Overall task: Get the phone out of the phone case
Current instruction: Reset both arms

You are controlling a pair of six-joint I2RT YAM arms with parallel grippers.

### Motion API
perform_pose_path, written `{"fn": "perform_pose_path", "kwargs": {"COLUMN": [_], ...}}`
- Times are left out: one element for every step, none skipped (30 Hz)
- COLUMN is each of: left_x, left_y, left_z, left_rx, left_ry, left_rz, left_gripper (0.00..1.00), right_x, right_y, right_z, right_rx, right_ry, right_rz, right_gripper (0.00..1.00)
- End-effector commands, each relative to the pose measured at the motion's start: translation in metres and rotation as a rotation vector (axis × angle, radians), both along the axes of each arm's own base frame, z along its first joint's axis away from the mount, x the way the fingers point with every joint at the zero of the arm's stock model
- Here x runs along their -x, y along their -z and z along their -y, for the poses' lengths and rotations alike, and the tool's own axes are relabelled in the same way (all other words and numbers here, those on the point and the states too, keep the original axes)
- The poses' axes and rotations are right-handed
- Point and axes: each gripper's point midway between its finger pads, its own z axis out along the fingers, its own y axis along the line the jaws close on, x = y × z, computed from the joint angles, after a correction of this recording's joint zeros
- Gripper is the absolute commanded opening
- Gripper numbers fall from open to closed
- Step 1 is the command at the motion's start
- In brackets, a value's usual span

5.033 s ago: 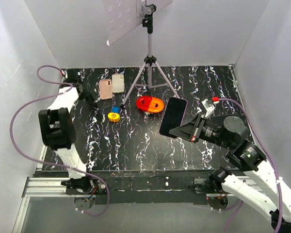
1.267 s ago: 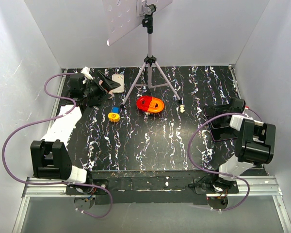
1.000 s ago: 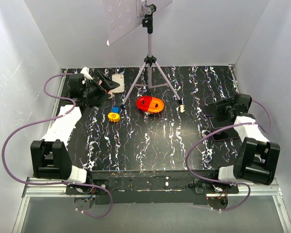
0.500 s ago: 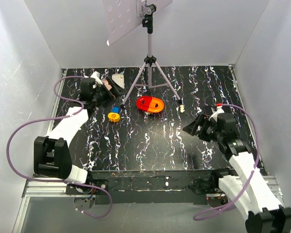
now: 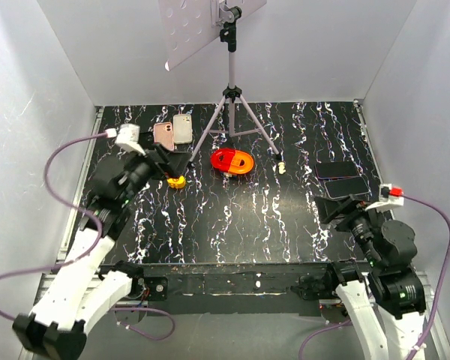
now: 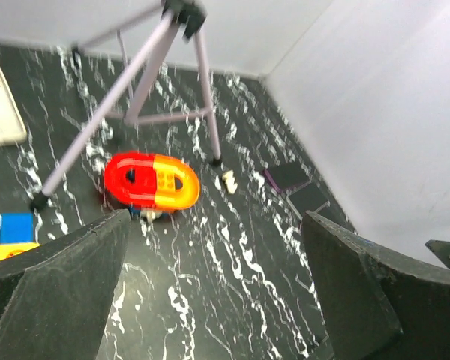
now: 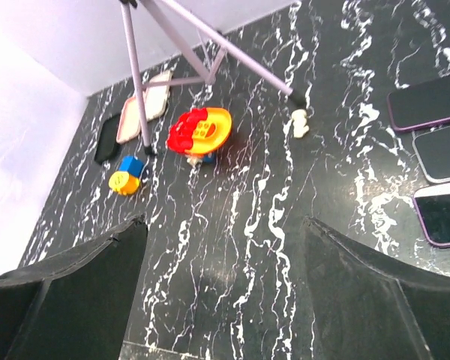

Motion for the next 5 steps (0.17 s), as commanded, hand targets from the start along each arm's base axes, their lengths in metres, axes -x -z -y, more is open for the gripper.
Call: {"fn": "perform_pose_path", "kwargs": {"left_x": [0.031,0.037,0.041,0.045,0.047], "left_y": [-0.038,-0.045,-0.052,-0.058,-0.062], "left_z": [-0.038,-0.047,-0.055,-0.062,-0.074], "left_rx": [-0.029,-0.033,-0.035,-0.04,-0.044], "left_ry": [-0.13,-0.168,-0.2,-0.227,-0.288], "left_rz": [0.169,0.199,0.226,0.248,0.261], "left_gripper": [0.98,0.98,0.98,0.98,0.98], "right_x": [0.008,0.008,0.009,0.011,0.013], "right_y": [-0.034,-0.039,-0.044,-0.048,-0.049], "right_z": [0.019,0.022,0.027,0.032,0.038], "right_rx": [-0.011,-0.014,-0.016,-0.014,-0.01], "right_ry": [0.092,0.104,0.133,0.157,0.187], "right_rz": [0.169,0.2,0.221,0.23,0.225], "right_gripper": [0.88,0.88,0.88,0.89,0.89]}}
